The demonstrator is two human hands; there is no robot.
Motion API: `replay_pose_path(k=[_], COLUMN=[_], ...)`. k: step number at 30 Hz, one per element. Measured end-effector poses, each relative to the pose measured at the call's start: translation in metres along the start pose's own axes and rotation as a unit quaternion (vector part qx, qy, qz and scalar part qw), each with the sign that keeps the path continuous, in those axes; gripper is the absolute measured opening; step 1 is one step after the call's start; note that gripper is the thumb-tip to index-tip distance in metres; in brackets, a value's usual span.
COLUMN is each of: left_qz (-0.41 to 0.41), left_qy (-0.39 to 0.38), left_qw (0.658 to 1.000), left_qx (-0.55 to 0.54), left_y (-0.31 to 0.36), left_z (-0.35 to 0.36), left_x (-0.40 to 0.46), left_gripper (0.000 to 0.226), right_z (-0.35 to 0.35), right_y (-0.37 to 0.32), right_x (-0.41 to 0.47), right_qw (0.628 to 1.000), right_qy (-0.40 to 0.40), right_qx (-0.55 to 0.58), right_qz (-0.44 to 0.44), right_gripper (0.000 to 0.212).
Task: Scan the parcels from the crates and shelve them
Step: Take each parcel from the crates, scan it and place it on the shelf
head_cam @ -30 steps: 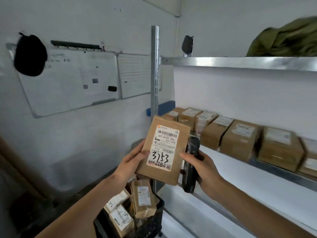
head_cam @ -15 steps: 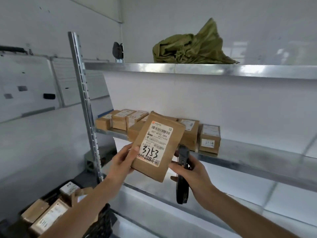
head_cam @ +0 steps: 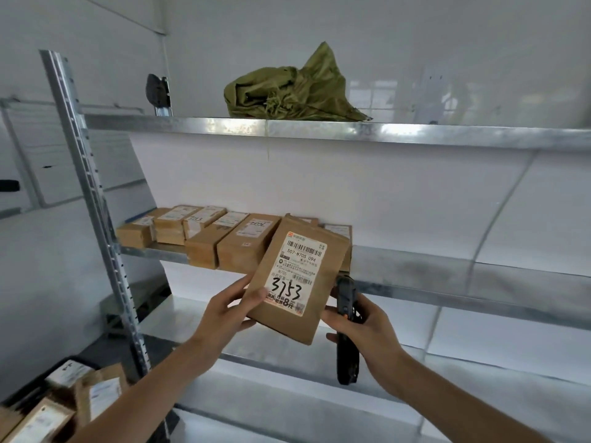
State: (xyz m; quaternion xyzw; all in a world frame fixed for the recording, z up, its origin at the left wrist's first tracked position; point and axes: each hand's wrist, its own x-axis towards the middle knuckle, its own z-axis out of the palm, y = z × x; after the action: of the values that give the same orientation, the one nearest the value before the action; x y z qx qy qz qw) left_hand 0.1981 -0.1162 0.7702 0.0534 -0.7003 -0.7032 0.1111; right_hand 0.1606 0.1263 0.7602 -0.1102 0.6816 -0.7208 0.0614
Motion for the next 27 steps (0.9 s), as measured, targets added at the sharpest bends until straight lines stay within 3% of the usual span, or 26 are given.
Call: replay_pose_path(k=[4, 9, 12, 16, 19, 23, 27], left_qz=[0.007, 0.009, 0.013, 0.013, 0.014, 0.022, 0.022], left_qy=[-0.006, -0.022, -0.029, -0.041, -0.043, -0.020, 0.069], left_qw=[1.000, 1.000, 0.999, 0.999, 0.999, 1.000, 0.996], left_qx=[-0.007, -0.001, 0.007, 0.015, 0.019, 0.001, -0.053], left_y=[0.003, 0.012, 0.016, 0.021, 0.023, 0.024, 0.017], left_z=[0.006, 0.004, 0.001, 0.002, 0.004, 0.009, 0.024], left_x=[-0.006, -0.013, -0.018, -0.024, -0.026, -0.027, -0.027], left_gripper=[0.043, 0.040, 0.038, 0.052, 0.045, 0.035, 0.037], right_z=[-0.008, -0.021, -0.028, -0.035, -0.039, -0.044, -0.047], right_y=[-0.012, -0.032, -0.040, -0.046, -0.047, -0.045, -0.040], right_x=[-0.005, -0.005, -0.006, -0.007, -0.009, -0.011, -0.011], right_qw=[1.000, 0.996, 0.994, 0.993, 0.993, 0.994, 0.994], right_qy=[0.016, 0.051, 0.053, 0.062, 0.061, 0.056, 0.061], right_qx=[-0.009, -0.048, -0.053, -0.035, -0.032, -0.032, -0.030], right_qz=[-0.015, -0.056, -0.079, -0.095, -0.094, -0.094, -0.088], right_gripper=[0.044, 0.064, 0.059, 0.056, 0.059, 0.064, 0.063])
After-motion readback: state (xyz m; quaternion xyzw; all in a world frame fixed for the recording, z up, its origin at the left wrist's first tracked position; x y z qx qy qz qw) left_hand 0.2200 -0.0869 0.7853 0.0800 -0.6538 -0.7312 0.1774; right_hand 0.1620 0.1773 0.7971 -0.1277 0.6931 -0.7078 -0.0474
